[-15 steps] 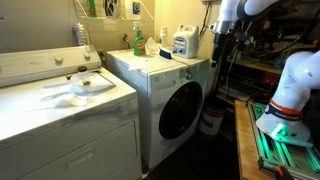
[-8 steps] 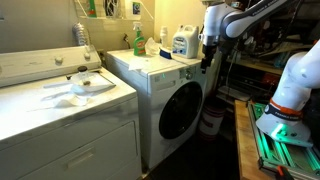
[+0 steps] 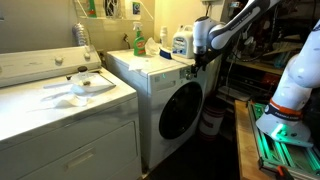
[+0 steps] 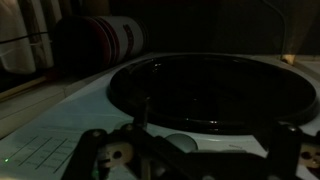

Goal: Turn the knob on the washing machine to the right then press one button on the top right

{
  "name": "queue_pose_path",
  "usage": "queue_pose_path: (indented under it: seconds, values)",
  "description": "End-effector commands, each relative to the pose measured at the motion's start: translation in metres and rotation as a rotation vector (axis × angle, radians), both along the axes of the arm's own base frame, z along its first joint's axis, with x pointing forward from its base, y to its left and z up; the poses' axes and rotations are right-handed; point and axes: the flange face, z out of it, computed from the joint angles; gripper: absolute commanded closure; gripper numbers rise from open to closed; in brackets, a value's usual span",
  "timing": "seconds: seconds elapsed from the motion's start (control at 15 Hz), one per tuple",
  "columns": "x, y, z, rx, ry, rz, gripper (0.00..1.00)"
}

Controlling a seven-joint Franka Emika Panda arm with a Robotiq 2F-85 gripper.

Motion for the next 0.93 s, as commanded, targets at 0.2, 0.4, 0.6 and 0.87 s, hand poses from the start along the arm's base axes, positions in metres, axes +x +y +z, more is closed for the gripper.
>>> queue_pose_path:
  seconds: [0.2, 0.4, 0.6, 0.87]
  values:
    - [0.006, 0.0, 0.001, -0.015, -0.021, 0.009, 0.0]
    - [0.016, -0.02, -0.002, 0.01, -0.019, 0.039, 0.0]
    - [0.025, -0.041, -0.009, 0.038, -0.025, 0.046, 0.0]
    - [0.036, -0.058, -0.021, 0.073, -0.024, 0.077, 0.0]
